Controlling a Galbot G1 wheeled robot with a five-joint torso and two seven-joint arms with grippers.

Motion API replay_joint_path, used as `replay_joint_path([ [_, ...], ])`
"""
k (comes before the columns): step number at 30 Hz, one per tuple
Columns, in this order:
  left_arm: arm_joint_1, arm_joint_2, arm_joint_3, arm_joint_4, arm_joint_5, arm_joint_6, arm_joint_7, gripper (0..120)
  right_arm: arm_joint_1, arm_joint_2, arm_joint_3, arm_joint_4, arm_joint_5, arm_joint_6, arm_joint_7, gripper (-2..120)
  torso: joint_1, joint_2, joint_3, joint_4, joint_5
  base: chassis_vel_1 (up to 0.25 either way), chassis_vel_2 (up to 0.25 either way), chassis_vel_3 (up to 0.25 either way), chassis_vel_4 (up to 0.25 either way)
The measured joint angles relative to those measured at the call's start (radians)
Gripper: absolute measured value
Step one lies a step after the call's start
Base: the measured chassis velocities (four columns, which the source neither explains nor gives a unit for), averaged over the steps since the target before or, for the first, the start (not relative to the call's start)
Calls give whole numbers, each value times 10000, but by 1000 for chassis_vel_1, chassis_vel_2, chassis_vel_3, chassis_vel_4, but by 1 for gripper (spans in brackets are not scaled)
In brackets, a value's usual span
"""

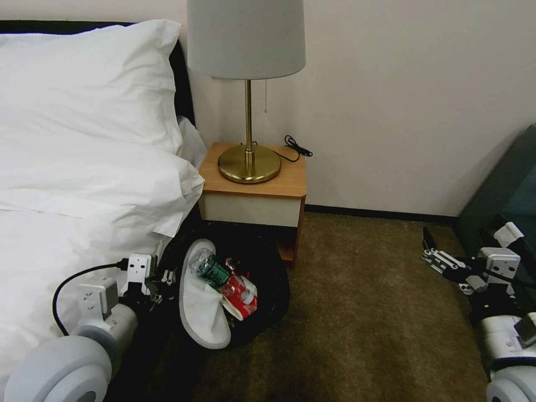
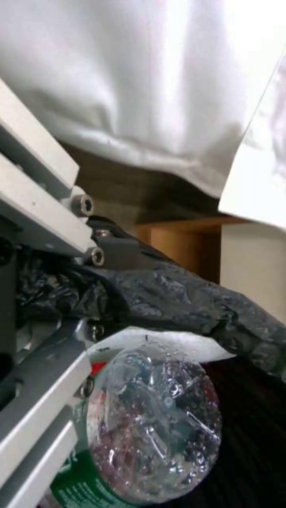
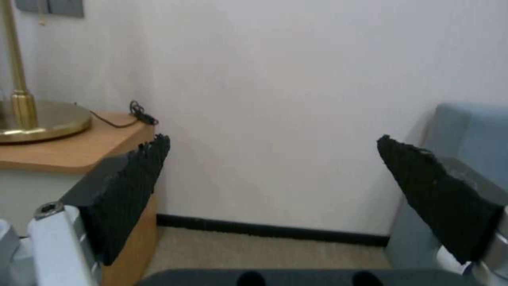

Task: Pick up the trash bin, then pick up the garbage on the floor and place it into the trash bin.

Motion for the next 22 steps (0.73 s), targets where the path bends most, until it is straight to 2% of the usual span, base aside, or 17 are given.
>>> replay_joint_path([
  [5, 92, -112, -146, 1, 99, 0, 35, 1, -227, 263, -28, 275, -448, 176, -165, 100, 0, 0, 0, 0, 0, 0, 0, 0, 0],
  [12, 103, -234, -117, 4, 195, 0, 68, 1, -704, 715, -486, 371, -1263, 535, -311, 100, -1, 0, 0, -3, 1, 0, 0, 0, 0],
  [14, 153, -248, -48, 6, 243, 0, 67, 1, -925, 1075, -980, 378, -2062, 967, -464, 100, -1, 0, 1, -1, 1, 0, 0, 0, 0],
  [22, 93, -265, -12, 11, 138, 0, 54, 1, -1430, 1786, -2262, 343, -3674, 2080, -604, 100, 0, 0, 0, -1, -1, 0, 0, 0, 0],
])
